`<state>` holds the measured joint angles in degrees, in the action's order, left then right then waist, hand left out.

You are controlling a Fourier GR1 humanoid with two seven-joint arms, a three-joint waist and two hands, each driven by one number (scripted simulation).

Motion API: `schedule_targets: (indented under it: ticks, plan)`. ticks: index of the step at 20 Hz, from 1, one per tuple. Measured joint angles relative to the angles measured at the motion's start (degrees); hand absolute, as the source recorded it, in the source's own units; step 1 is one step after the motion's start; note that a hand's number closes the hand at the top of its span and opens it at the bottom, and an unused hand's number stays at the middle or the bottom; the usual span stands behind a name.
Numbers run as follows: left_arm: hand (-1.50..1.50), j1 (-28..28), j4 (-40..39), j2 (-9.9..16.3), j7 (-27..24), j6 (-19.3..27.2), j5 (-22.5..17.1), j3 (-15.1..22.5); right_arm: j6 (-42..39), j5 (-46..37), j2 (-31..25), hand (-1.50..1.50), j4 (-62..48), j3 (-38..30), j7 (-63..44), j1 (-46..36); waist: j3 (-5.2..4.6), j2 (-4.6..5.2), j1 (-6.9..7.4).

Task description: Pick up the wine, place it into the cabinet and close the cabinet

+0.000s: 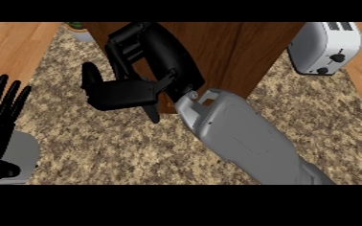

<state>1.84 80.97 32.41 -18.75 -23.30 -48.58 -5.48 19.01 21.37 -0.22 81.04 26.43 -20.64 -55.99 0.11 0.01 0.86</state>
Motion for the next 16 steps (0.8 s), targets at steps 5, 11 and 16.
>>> schedule_targets:
  ticks: [5,11,16]
  plan:
    - [-1.5,-0.61,-0.92,-0.89,-0.18,-1.73,1.15,-0.66,-6.35,-0.06,0.03,1.5,-4.68,-2.97,4.62,0.57,-0.07,-0.82,0.01]
    - [-1.5,-1.74,-1.74,-1.54,0.61,-2.45,1.16,-1.11,-11.03,-0.66,-0.15,1.5,-8.07,-4.14,7.98,0.17,-0.38,-1.57,0.31]
    - [-1.5,-2.48,-1.71,-1.81,0.78,-2.64,1.17,-1.14,-15.39,-0.57,-1.37,1.5,-9.81,-4.59,11.26,0.25,-0.82,-1.97,0.79]
